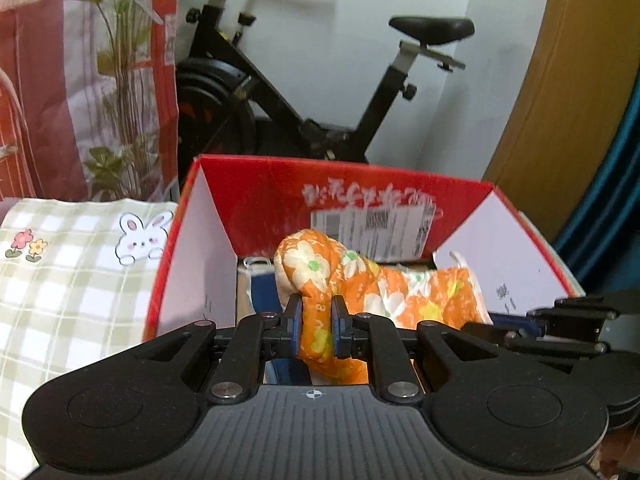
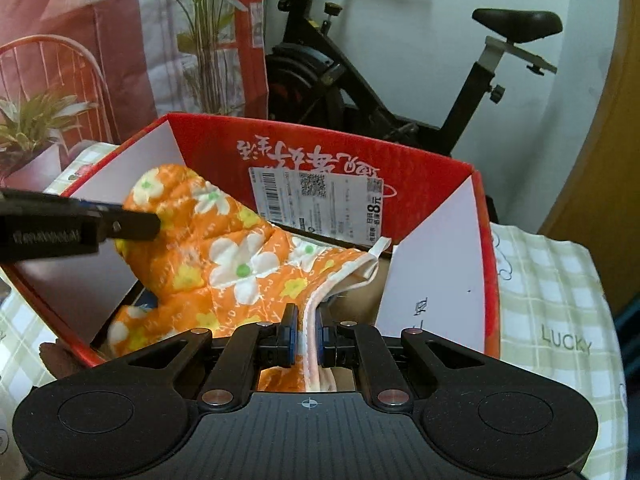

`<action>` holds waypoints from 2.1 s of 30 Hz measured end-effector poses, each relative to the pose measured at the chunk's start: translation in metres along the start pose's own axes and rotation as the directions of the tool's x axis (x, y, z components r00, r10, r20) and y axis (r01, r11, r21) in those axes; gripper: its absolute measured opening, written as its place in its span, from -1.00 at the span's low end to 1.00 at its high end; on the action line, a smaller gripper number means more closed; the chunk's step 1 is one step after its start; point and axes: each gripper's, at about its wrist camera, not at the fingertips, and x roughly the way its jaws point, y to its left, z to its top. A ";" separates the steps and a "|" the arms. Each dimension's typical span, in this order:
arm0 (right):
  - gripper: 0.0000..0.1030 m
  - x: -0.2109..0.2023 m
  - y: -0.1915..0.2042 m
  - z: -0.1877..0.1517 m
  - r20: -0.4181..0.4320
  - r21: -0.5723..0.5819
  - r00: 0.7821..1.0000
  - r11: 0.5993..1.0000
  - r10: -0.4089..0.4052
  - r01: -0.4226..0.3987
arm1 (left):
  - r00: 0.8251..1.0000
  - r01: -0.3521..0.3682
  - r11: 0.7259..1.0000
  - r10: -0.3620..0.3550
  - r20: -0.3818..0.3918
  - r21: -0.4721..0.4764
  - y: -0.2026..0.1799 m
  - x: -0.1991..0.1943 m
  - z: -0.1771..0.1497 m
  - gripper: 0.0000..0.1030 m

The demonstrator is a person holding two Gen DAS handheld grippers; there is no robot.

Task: Organize soft objects
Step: 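Lift the orange pouch with the left tool into the red box while the right tool holds its drawstring, then open both tools to release the pouch and move to the black eye mask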

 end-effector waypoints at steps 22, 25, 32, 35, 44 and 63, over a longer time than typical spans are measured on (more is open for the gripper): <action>-0.17 -0.069 -0.001 -0.004 0.129 -0.010 0.992 1.000 0.002 -0.001 | 0.999 0.018 0.999 -0.019 0.036 0.027 -0.004 -0.065 -0.002 0.19; -0.17 -0.087 0.002 -0.013 0.161 -0.007 0.987 1.000 0.025 -0.024 | 0.998 0.042 0.999 -0.042 0.045 0.017 -0.004 -0.084 -0.013 0.19; -0.17 -0.119 0.007 -0.045 0.219 -0.010 0.974 0.998 0.059 -0.059 | 0.996 0.085 0.996 -0.085 0.031 0.002 0.000 -0.107 -0.050 0.19; -0.17 -0.124 0.009 -0.062 0.226 -0.002 0.972 0.998 0.066 -0.068 | 0.996 0.090 0.996 -0.090 0.013 -0.017 0.006 -0.106 -0.065 0.19; -0.15 -0.118 0.011 -0.115 0.184 0.030 0.980 0.996 0.081 -0.087 | 0.995 0.076 0.991 -0.083 -0.055 -0.113 0.028 -0.089 -0.107 0.18; 0.09 -0.096 -0.008 -0.151 0.101 0.183 0.993 0.980 0.064 -0.082 | 0.986 0.073 0.986 -0.094 -0.140 -0.152 0.025 -0.059 -0.149 0.18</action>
